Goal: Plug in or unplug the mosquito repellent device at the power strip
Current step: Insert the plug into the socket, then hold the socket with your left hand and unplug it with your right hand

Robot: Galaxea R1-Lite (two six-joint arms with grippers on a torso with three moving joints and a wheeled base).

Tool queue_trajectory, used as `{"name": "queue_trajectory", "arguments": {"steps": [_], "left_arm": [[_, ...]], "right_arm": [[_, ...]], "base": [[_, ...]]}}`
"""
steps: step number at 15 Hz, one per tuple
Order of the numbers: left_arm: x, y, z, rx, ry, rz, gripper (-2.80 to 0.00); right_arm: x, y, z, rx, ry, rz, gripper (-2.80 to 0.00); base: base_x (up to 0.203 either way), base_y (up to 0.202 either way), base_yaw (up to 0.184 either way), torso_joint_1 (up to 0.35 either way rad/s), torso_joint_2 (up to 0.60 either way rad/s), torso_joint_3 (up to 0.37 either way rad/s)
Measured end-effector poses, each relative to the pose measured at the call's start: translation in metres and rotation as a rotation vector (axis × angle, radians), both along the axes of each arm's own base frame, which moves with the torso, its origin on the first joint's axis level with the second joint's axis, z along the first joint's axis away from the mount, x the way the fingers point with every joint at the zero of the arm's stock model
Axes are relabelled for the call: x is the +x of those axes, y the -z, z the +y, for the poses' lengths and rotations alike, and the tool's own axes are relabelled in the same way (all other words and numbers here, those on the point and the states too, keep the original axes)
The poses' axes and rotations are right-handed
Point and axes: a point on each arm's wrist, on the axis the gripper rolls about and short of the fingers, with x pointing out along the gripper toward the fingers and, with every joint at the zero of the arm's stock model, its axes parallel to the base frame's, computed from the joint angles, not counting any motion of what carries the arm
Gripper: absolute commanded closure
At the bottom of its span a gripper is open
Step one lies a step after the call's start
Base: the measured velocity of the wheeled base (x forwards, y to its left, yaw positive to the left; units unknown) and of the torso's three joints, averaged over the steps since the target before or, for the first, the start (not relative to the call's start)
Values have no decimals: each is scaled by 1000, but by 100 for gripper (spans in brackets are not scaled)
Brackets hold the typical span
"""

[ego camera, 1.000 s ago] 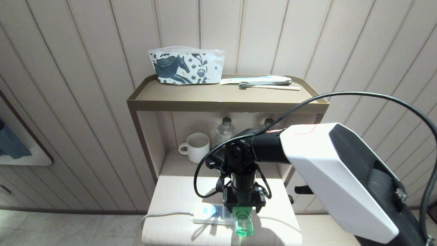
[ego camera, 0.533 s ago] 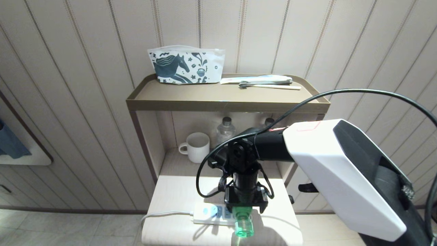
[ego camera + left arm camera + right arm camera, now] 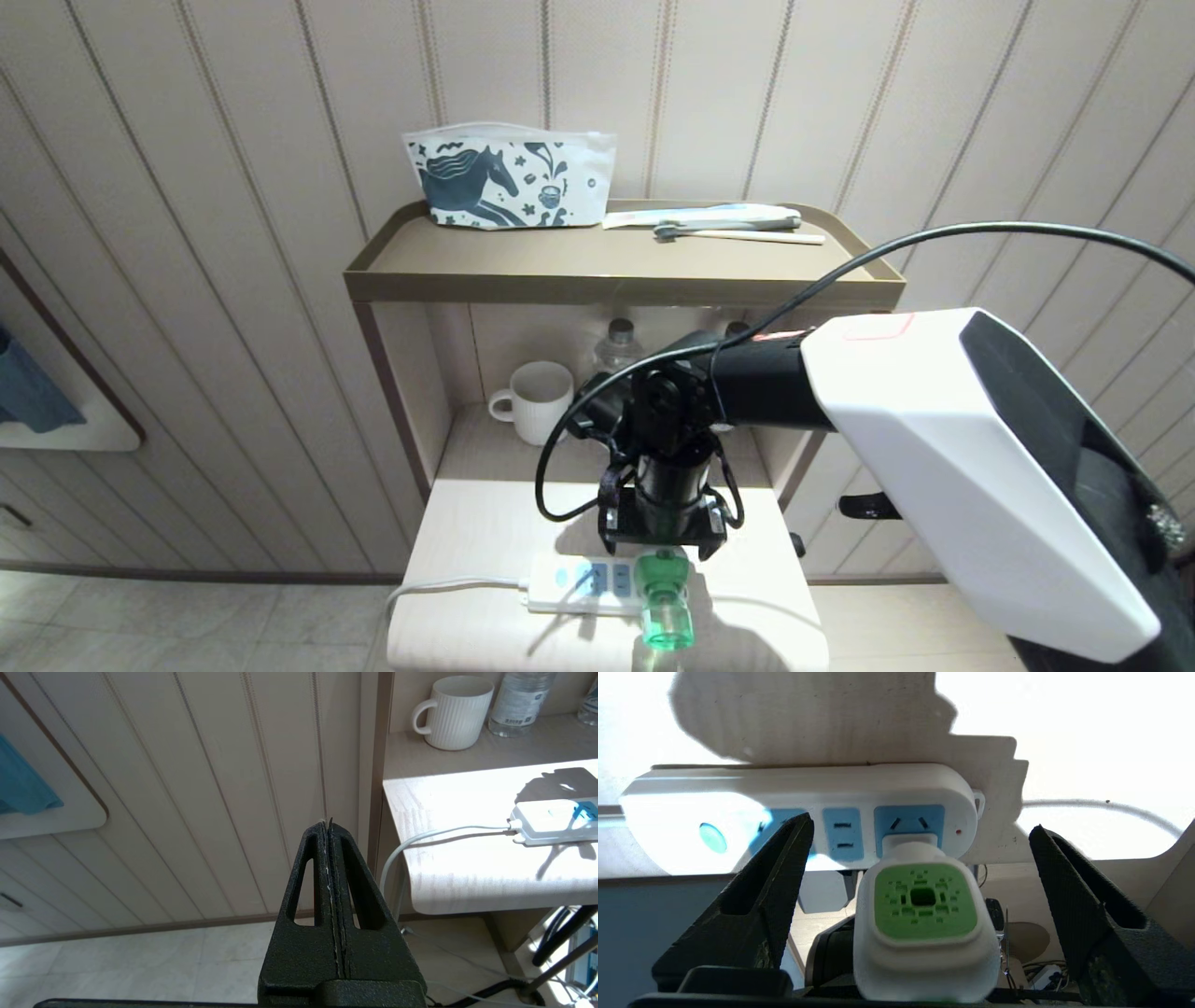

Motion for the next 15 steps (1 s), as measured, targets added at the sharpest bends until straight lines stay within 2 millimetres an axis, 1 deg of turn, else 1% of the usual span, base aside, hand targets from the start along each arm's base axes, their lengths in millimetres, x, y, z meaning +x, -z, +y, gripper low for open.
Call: {"name": "queue_trajectory", "arguments": {"steps": [2,3,9,10,12,15], "left_arm": [[0,0,0,0,0,1,0],[0,0,0,0,0,0,0],[0,0,0,0,0,0,0],[0,0,0,0,0,0,0],[0,0,0,-1,0,-3,0],[0,0,0,-2,1,-4,0]], "right_arm": [[-2,-8,-1,10,-3,-12,-280],[-4,-15,-2,19,-5,-23,-280],[-22,-69,-14,68,-15,-137,-280],[-26,-76,-17,71,-15,-153,0],[-35,-88,-22,68,-19,-178,0],[-61,-116,-37,51,-55,-242,0]], "base": [[0,0,0,0,0,0],[0,0,0,0,0,0],[0,0,0,0,0,0],[0,0,0,0,0,0],[0,0,0,0,0,0],[0,0,0,0,0,0]]}}
